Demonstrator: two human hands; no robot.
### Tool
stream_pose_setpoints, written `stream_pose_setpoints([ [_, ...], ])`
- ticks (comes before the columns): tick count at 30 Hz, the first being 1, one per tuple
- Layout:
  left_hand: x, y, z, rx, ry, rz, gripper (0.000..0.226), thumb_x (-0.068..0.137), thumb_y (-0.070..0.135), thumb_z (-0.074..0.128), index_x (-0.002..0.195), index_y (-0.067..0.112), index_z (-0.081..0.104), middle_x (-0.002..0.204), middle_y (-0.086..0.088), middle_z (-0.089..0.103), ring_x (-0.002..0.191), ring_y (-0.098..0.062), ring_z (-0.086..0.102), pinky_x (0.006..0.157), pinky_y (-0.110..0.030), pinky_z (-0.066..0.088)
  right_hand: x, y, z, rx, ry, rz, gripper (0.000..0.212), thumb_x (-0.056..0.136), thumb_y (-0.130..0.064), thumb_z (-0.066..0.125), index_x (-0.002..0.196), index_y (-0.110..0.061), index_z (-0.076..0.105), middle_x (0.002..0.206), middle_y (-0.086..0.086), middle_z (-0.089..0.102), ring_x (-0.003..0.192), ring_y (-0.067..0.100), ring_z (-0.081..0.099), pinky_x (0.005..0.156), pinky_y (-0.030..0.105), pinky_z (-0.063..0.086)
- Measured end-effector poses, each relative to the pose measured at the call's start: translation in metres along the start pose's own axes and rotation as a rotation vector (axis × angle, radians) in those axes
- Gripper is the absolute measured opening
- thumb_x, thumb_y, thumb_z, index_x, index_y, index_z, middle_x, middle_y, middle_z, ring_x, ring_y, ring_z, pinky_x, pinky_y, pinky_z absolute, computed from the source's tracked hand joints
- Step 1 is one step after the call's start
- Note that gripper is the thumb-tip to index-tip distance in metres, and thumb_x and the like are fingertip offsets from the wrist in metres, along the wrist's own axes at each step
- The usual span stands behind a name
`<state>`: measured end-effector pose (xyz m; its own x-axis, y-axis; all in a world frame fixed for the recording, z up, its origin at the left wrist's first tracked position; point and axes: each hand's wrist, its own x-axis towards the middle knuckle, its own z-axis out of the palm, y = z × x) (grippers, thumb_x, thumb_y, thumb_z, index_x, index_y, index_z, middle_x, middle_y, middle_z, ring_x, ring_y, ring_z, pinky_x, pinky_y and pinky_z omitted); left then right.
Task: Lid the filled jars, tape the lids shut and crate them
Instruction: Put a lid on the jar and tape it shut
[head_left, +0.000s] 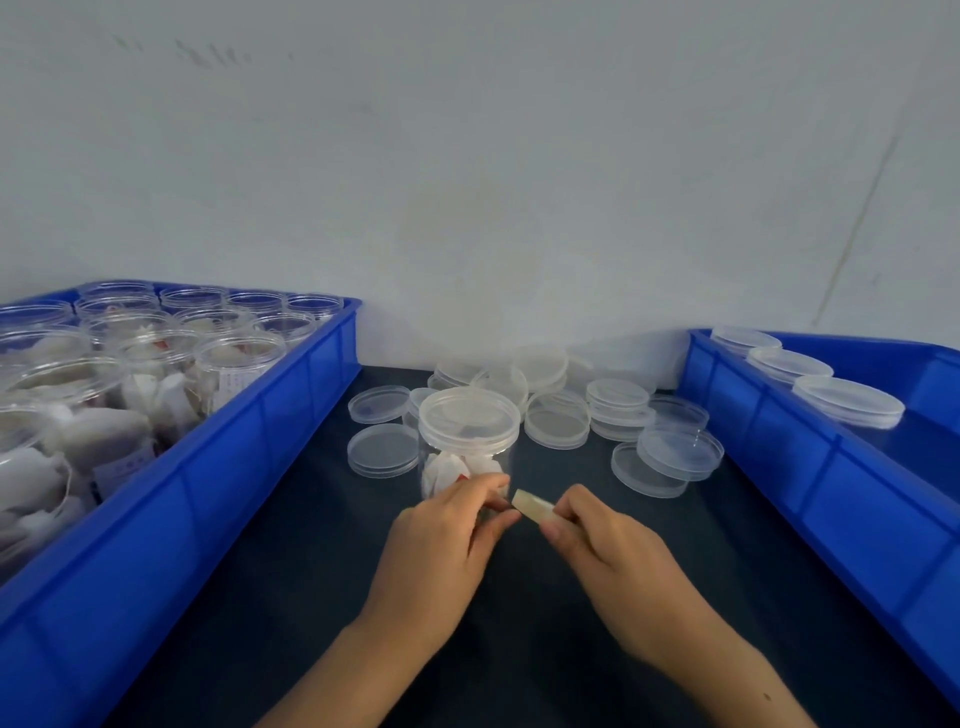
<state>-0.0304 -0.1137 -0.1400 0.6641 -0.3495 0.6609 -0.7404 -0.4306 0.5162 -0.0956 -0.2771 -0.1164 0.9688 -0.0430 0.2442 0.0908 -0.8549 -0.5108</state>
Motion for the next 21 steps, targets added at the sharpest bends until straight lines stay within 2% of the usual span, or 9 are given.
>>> stream_pose_setpoints([
  [4,-0.001,0.001,0.003,-0.019,-0.036,-0.022,0.028,0.089,0.024,0.067,0.117,0.021,0.068,0.101,0.011,0.072,0.086,-0.001,0.066,0.08,-0.025,0.055,-0.002,-0.002,-0.005,-0.066,-0.038,-0.046,0.023,0.1,-0.045,0.034,0.087,-0.027,0.04,0.07,-0.003,0.051,0.068,0.013,0.049,0.062,0.027,0.038],
  [6,-0.002,0.0,0.004,-0.056,-0.076,-0.054,0.028,0.09,0.025,0.066,0.118,0.023,0.067,0.098,0.019,0.069,0.083,0.004,0.065,0.08,-0.018,0.053,-0.002,-0.002,-0.007,-0.139,-0.043,-0.085,0.024,0.101,-0.045,0.032,0.091,-0.025,0.04,0.073,-0.005,0.051,0.072,0.014,0.049,0.062,0.022,0.035],
  [8,-0.002,-0.001,0.004,-0.121,-0.091,-0.095,0.023,0.089,0.023,0.067,0.112,0.025,0.068,0.086,0.029,0.064,0.078,0.006,0.065,0.075,-0.013,0.052,-0.001,-0.002,-0.01,-0.196,-0.032,-0.113,0.023,0.101,-0.045,0.032,0.093,-0.025,0.04,0.076,-0.007,0.051,0.075,0.013,0.048,0.063,0.019,0.034],
  [10,-0.003,-0.001,0.006,-0.214,-0.087,-0.162,0.014,0.088,0.021,0.068,0.101,0.026,0.068,0.078,0.026,0.066,0.073,0.003,0.067,0.068,-0.016,0.054,-0.001,-0.001,-0.012,-0.235,-0.021,-0.121,0.021,0.101,-0.045,0.032,0.094,-0.025,0.039,0.081,-0.007,0.052,0.076,0.011,0.047,0.066,0.022,0.036],
  [12,-0.003,0.0,0.008,-0.355,-0.09,-0.27,0.007,0.088,0.02,0.068,0.094,0.023,0.067,0.081,0.016,0.069,0.07,-0.005,0.069,0.062,-0.021,0.056,-0.001,-0.002,-0.013,-0.244,-0.038,-0.119,0.019,0.101,-0.045,0.032,0.092,-0.029,0.035,0.081,-0.008,0.052,0.076,0.01,0.045,0.07,0.029,0.037],
  [14,-0.004,0.002,0.01,-0.459,-0.085,-0.35,0.003,0.089,0.018,0.067,0.091,0.019,0.066,0.081,0.007,0.07,0.069,-0.011,0.07,0.058,-0.025,0.056,-0.002,-0.003,-0.014,-0.24,-0.076,-0.119,0.017,0.101,-0.045,0.033,0.091,-0.032,0.032,0.079,-0.009,0.049,0.075,0.008,0.043,0.069,0.029,0.036],
  [21,-0.003,0.004,0.008,-0.429,-0.033,-0.352,0.004,0.087,0.019,0.069,0.086,0.017,0.065,0.078,0.006,0.069,0.064,-0.011,0.068,0.058,-0.029,0.058,-0.002,-0.005,-0.018,-0.243,-0.114,-0.156,0.019,0.101,-0.046,0.031,0.092,-0.03,0.034,0.079,-0.011,0.048,0.078,0.008,0.043,0.07,0.027,0.034],
])
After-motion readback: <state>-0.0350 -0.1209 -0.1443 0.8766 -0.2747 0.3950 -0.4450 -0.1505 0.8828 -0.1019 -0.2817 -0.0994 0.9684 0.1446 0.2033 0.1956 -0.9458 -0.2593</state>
